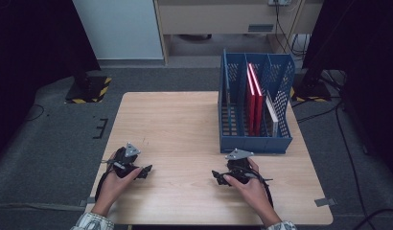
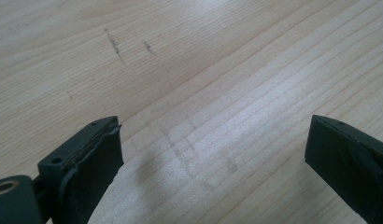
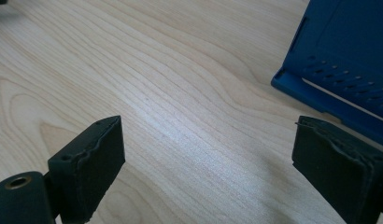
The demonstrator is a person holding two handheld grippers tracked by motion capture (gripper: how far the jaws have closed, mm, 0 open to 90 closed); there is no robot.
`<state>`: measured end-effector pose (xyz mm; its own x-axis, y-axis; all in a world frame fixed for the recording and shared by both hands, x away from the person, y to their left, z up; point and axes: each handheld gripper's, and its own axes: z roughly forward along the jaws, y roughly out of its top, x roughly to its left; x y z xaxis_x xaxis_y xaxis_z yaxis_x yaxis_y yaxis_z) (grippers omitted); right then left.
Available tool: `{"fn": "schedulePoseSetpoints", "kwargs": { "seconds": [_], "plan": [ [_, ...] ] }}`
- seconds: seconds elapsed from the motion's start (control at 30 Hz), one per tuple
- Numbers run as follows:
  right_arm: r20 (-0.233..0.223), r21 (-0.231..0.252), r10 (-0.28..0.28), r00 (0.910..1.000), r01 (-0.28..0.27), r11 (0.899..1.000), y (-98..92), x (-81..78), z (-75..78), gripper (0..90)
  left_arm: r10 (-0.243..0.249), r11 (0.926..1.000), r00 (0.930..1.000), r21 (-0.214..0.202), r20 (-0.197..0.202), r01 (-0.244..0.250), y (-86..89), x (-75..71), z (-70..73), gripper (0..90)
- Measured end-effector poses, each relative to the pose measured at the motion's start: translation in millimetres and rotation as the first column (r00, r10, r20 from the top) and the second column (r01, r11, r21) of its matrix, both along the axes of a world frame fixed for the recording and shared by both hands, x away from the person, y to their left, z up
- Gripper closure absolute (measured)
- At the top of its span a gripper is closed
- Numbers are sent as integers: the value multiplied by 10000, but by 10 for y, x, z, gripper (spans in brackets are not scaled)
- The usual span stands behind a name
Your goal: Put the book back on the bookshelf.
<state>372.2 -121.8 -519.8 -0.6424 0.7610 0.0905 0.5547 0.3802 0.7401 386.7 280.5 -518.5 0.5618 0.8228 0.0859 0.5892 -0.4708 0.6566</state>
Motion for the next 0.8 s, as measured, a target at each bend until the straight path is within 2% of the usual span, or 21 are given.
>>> {"fn": "schedulePoseSetpoints", "kwargs": {
  "seconds": [0.17,0.4,0.43,0.53,0.7,0.8],
  "plan": [
    [-6,-345,-200,9998,199,9992,51,31,-66,97,-42,10000,10000,-11,-36,42,-10,5,-13,31],
    [-188,-891,-471,9987,453,9950,113,58,-143,87,86,10000,9993,31,-351,-85,11,51,-79,30],
    [41,-1034,-415,9991,417,9938,123,45,-167,71,103,9999,9992,-1,-388,-103,19,58,-83,20],
    [200,-943,-375,9991,393,9948,126,35,-187,60,203,9997,9988,-145,-456,-210,39,78,-95,14],
    [195,-901,-392,9990,408,9951,128,28,-190,59,336,9979,9973,-528,-658,-371,80,105,-125,0],
    [194,-900,-374,9991,390,9952,128,31,-191,56,389,9971,9980,-636,-505,-421,95,97,-138,0]
  ]
}}
